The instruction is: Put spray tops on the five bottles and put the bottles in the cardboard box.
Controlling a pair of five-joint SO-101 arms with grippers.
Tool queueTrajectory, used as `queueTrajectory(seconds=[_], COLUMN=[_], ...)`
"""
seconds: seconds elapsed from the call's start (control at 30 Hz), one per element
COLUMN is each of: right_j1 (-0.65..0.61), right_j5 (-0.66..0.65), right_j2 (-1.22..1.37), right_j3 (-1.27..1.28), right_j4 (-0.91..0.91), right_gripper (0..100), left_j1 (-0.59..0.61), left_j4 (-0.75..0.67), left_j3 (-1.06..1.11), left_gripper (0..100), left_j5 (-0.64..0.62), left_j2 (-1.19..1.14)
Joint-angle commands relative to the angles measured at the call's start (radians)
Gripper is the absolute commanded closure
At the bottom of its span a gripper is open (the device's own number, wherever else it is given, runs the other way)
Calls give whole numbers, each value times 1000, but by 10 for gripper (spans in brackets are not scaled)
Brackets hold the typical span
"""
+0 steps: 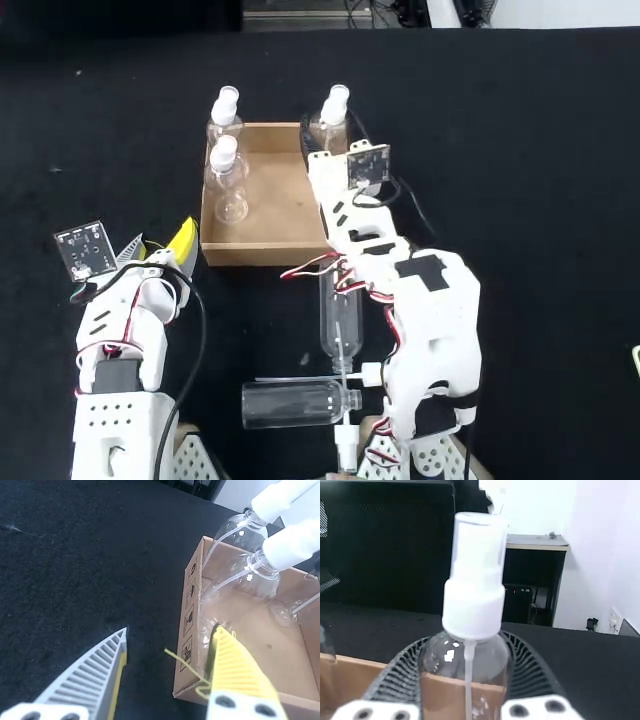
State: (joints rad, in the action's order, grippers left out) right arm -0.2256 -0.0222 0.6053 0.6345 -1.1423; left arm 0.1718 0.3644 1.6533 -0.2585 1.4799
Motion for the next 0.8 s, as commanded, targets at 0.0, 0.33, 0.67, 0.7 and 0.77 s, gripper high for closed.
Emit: queueTrajectory(seconds=[0.0, 0.33, 0.67, 0.7, 0.77], right_j1=[17, 14, 2, 0, -2], right_j5=[-20, -101, -209, -209, -209], right_j2=[-12, -2, 61, 64, 65], right_j3=[-35, -25, -44, -48, -50], right_j4=[-35, -26, -26, -26, -31], right_gripper=[976, 975, 973, 972, 972], left_j1=[-8, -8, -8, -8, -8], left_j4=[-21, -21, -21, -21, -21], left_j3=[-13, -13, -13, -13, -13], left_gripper=[751, 751, 751, 751, 751], left_j5=[-2, -2, -2, -2, -2], left_j2=[17, 17, 17, 17, 17])
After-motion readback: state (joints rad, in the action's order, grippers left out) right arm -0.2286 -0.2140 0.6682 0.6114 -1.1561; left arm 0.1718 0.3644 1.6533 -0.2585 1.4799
